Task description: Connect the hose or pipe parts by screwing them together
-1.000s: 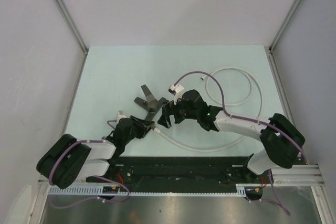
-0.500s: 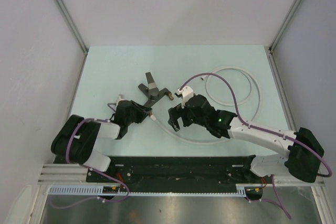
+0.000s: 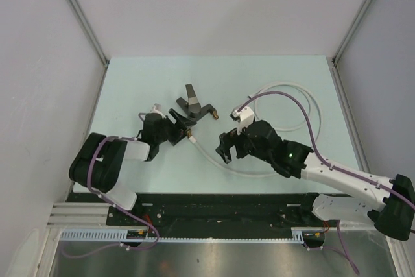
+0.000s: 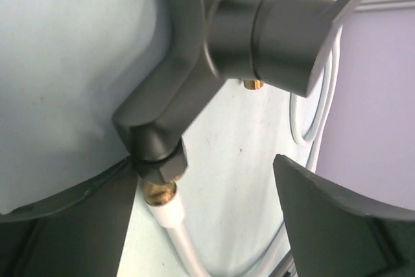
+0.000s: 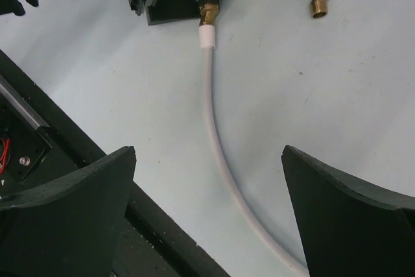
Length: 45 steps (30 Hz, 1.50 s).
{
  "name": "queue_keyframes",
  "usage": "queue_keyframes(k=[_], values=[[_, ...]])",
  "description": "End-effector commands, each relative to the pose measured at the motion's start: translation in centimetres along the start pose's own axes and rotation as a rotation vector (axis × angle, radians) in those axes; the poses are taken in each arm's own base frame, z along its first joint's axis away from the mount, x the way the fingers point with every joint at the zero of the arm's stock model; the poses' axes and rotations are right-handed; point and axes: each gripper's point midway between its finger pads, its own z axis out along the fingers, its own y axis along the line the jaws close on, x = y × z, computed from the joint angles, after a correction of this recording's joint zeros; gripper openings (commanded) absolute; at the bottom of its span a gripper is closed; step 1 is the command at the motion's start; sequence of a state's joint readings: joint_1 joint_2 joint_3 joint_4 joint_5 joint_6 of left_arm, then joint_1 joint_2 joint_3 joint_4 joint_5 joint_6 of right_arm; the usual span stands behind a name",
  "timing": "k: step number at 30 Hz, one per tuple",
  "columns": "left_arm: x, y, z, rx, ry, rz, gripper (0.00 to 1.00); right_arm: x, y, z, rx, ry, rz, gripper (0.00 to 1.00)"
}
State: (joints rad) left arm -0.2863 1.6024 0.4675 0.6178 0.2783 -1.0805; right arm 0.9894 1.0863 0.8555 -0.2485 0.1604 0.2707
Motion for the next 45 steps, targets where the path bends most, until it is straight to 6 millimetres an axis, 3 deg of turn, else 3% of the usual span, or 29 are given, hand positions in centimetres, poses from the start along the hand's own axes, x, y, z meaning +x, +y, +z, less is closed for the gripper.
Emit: queue_keyframes(k=[1, 3, 10, 14, 15, 17, 18, 22, 26, 31, 45], values=[[-1.0, -2.9, -1.7, 0.079, -0.037, 0.095, 0.94, 1.5, 0.7, -0.4, -0.02, 0.017, 0.033, 1.0], [-1.1, -2.3, -2.2, 0.03, -0.042, 0.121, 0.98, 1.7, 1.1, -0.6, -0.027, 0.016, 0.027, 1.0], [-3.6, -3.9, -6.3, -0.072, -0.153, 0.272, 1.0, 0.9, 2.2, -1.4, -0.028, -0.04, 0.067, 1.0], [-3.2, -8.6, -9.7, 0.07, -0.161, 0.377, 1.0, 0.0, 3.0, -2.0, -0.036, -0.083, 0.148, 1.0], [-2.8, -10.6, -11.3, 0.151, -0.162, 0.425, 1.0, -0.1, 3.0, -2.0, -0.032, -0.09, 0.156, 1.0], [-1.9, -11.8, -12.8, 0.223, -0.144, 0.464, 1.0, -0.6, 2.6, -2.4, 0.005, -0.122, 0.181, 1.0], [-1.2, -13.4, -14.6, 0.303, -0.143, 0.506, 1.0, -0.8, 2.3, -2.6, 0.02, -0.133, 0.191, 1.0], [1.0, -14.5, -18.1, 0.434, -0.12, 0.584, 1.0, -1.6, 1.3, -3.5, 0.067, -0.177, 0.225, 1.0], [3.5, -13.3, -19.5, 0.489, -0.044, 0.644, 1.0, -2.6, 0.5, -5.1, 0.081, -0.224, 0.224, 1.0], [4.6, -12.5, -20.6, 0.504, -0.025, 0.658, 1.0, -3.1, -0.7, -6.6, 0.109, -0.267, 0.216, 1.0], [2.9, -12.9, -22.3, 0.452, -0.133, 0.713, 1.0, -3.0, -2.6, -8.2, 0.171, -0.313, 0.234, 1.0]])
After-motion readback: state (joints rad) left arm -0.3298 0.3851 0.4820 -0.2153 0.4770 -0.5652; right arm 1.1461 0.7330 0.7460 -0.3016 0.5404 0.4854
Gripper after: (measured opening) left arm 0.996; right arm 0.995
